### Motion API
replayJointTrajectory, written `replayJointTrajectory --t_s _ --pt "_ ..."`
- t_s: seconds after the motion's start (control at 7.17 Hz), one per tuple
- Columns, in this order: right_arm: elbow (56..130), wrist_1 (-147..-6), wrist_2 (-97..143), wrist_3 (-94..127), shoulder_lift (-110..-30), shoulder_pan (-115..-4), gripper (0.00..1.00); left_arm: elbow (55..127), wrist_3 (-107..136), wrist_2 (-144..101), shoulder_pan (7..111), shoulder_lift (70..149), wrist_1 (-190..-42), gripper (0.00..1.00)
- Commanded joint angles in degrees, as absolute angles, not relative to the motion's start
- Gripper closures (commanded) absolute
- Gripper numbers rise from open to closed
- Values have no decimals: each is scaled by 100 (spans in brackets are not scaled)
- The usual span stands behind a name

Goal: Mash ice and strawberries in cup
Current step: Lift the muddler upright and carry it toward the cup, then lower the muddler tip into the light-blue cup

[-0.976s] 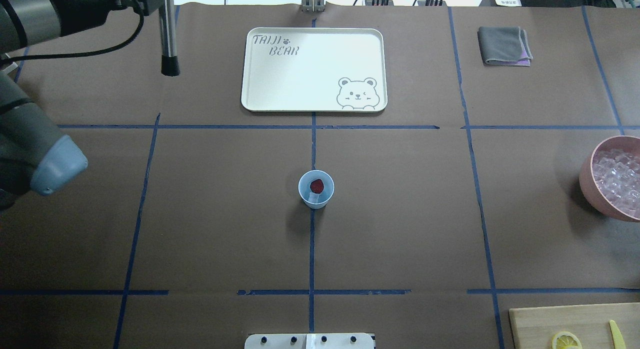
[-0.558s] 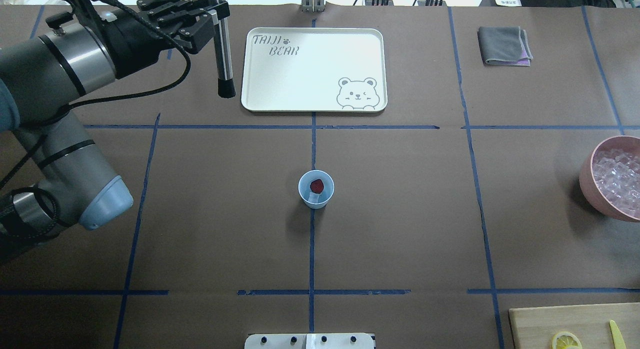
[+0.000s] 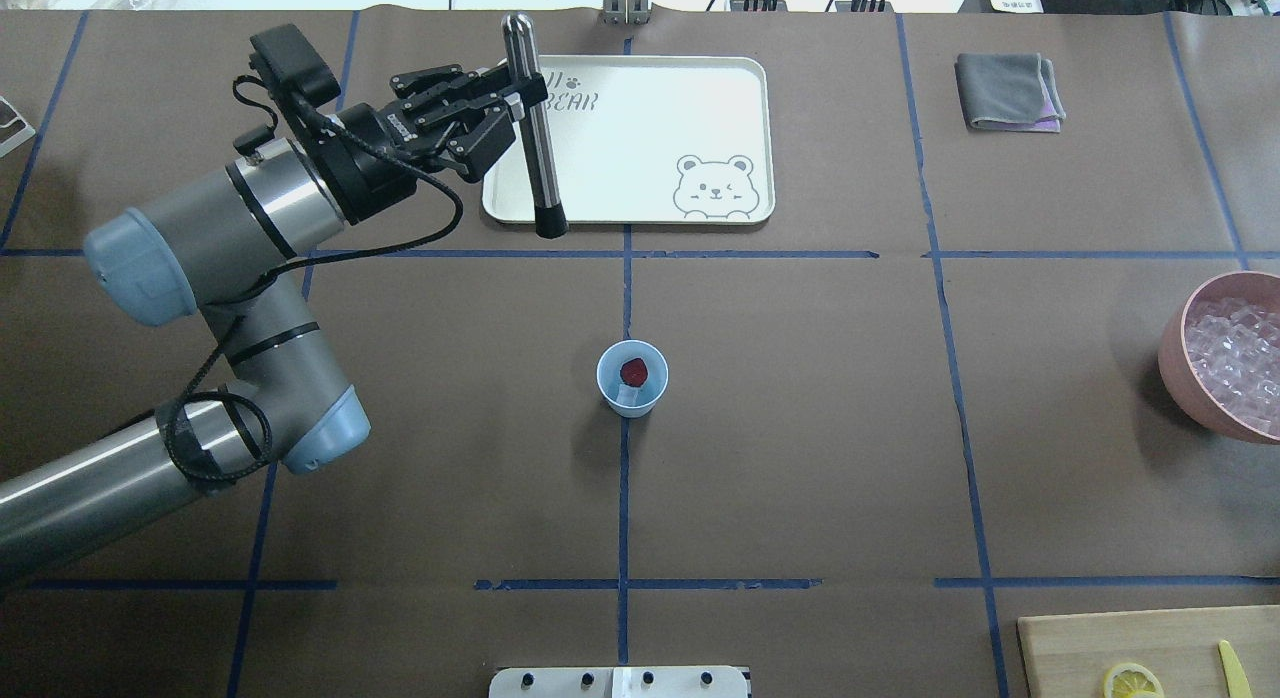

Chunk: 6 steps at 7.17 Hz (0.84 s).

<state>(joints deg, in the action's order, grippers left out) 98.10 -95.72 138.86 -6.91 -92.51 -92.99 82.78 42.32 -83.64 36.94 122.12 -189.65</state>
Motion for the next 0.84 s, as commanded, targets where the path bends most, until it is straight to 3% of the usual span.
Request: replayJointTrajectory --t_s 0.0,0.7 --pt "9844 -9571 13878 -703 -9272 -9299 1 8209 4236 -7842 3122 12234 -19388 100" --pt "9844 -9571 13878 -686 -9290 -9299 1 8077 4228 -7341 2578 12305 -19397 100"
